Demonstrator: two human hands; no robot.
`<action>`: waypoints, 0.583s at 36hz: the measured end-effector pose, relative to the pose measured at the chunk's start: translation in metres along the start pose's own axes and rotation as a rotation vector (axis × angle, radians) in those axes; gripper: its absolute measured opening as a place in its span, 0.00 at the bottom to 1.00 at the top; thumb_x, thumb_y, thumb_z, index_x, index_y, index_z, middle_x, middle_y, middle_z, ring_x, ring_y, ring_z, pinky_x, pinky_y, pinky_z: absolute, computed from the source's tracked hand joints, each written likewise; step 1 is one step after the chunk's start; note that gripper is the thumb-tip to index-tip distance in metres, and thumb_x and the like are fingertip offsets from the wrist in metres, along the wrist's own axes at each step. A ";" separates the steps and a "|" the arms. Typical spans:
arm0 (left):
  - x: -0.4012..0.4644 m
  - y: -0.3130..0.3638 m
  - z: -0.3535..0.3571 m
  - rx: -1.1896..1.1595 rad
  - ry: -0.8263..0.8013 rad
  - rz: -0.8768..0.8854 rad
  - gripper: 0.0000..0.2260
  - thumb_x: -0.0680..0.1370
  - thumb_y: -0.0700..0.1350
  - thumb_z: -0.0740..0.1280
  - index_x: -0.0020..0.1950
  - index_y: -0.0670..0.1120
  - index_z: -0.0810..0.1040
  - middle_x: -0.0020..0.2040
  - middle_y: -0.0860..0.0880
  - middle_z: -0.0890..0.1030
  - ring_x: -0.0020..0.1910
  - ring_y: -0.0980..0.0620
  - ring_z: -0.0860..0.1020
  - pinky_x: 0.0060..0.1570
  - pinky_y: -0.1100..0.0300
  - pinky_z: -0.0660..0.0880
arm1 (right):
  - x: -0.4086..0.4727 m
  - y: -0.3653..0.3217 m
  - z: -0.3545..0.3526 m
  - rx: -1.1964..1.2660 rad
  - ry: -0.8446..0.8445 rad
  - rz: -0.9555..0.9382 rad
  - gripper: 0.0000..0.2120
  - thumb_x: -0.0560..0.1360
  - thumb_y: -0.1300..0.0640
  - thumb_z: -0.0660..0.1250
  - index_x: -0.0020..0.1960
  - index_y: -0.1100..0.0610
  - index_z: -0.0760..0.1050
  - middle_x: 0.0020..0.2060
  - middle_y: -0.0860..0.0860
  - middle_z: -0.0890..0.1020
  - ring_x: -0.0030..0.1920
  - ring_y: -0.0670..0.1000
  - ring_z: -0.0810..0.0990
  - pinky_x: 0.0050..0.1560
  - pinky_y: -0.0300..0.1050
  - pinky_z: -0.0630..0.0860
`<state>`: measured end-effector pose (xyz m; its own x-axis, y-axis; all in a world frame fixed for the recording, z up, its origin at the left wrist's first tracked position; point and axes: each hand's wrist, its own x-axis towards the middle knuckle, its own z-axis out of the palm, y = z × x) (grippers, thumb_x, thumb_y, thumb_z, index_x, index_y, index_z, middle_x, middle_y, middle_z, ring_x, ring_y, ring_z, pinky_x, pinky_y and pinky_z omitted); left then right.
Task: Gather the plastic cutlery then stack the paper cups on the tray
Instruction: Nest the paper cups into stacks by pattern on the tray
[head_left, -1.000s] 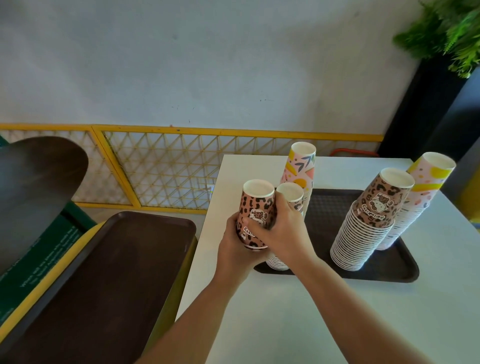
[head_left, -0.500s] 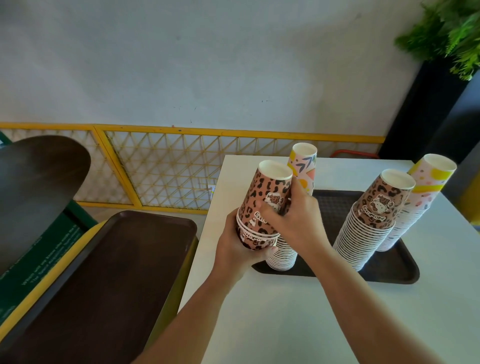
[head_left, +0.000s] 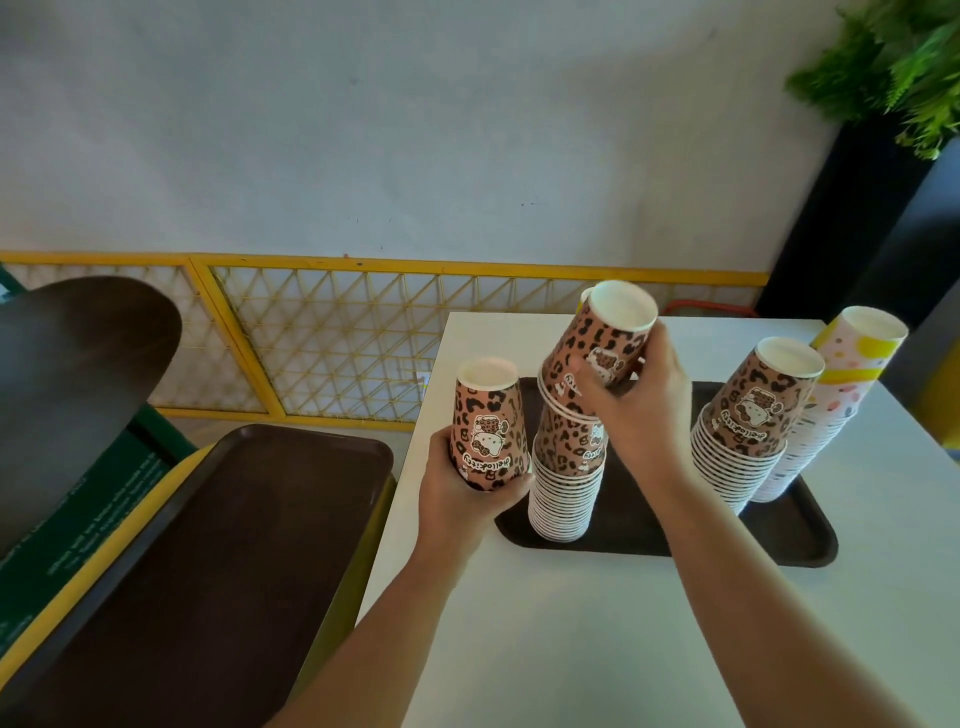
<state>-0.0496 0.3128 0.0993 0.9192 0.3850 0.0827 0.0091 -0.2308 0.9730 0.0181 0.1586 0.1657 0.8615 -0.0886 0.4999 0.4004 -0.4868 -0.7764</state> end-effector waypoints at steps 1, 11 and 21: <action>0.000 0.001 0.001 -0.005 -0.003 -0.001 0.32 0.60 0.40 0.81 0.59 0.47 0.70 0.53 0.51 0.80 0.52 0.55 0.79 0.46 0.66 0.76 | -0.002 0.004 0.002 -0.012 -0.018 0.012 0.31 0.68 0.51 0.73 0.66 0.59 0.66 0.58 0.52 0.78 0.57 0.50 0.77 0.52 0.40 0.73; -0.003 0.017 0.005 0.003 0.017 0.024 0.32 0.61 0.41 0.81 0.60 0.48 0.70 0.53 0.54 0.80 0.52 0.57 0.79 0.47 0.66 0.76 | -0.017 0.003 0.004 -0.058 -0.115 0.002 0.44 0.66 0.43 0.72 0.74 0.54 0.54 0.70 0.51 0.64 0.68 0.48 0.66 0.60 0.40 0.69; -0.007 0.050 0.011 0.050 0.003 0.189 0.31 0.61 0.40 0.80 0.60 0.47 0.71 0.51 0.53 0.80 0.48 0.59 0.79 0.40 0.75 0.73 | -0.026 -0.035 -0.004 0.100 -0.331 -0.098 0.37 0.66 0.47 0.74 0.70 0.49 0.61 0.51 0.30 0.66 0.56 0.33 0.69 0.47 0.17 0.64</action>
<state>-0.0511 0.2890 0.1449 0.9051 0.3333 0.2639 -0.1442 -0.3434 0.9281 -0.0192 0.1747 0.1813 0.8654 0.2484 0.4351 0.5005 -0.3902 -0.7728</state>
